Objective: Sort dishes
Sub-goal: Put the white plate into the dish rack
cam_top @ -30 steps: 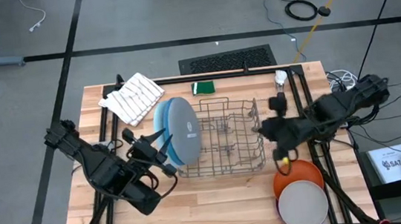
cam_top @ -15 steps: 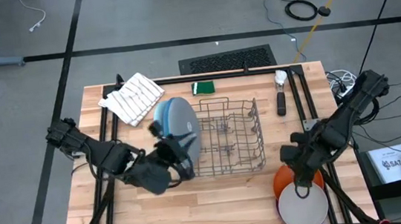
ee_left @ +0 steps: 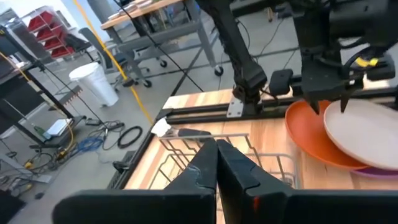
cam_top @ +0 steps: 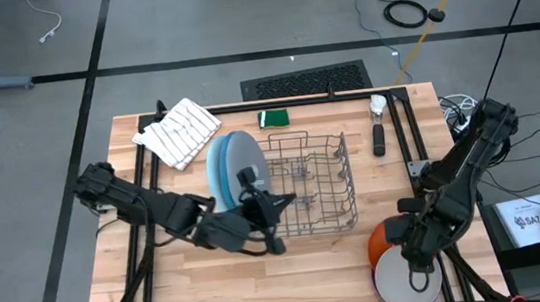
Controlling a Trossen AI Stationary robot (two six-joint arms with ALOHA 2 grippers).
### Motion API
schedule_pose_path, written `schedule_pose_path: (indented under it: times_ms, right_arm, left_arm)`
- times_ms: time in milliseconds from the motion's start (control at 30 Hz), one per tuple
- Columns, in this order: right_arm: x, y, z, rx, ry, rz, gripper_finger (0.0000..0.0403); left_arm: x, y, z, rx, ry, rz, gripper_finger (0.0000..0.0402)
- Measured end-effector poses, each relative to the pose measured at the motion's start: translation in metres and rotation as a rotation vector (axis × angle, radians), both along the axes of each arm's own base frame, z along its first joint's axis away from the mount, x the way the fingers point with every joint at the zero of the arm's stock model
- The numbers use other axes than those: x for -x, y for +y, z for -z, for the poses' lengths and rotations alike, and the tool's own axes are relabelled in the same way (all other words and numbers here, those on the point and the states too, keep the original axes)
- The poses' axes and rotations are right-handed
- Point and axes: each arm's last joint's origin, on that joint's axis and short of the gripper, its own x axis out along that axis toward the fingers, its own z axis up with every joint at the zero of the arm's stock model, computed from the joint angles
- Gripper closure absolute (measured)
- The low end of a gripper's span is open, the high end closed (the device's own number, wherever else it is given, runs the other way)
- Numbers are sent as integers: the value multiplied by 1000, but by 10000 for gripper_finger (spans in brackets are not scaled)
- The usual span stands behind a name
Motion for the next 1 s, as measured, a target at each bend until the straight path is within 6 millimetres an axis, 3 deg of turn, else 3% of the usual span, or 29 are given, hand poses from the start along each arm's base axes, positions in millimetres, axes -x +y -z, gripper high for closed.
schedule_pose_path:
  times_ms: [433, 1000]
  right_arm:
    - [-13, 16, 35, 187, 76, -101, 229]
    - [-15, 19, 42, 162, 73, -123, 241]
  left_arm:
    - [-6, -3, 7, -2, 14, -1, 398]
    - [-5, -4, 7, 0, 13, -1, 398]
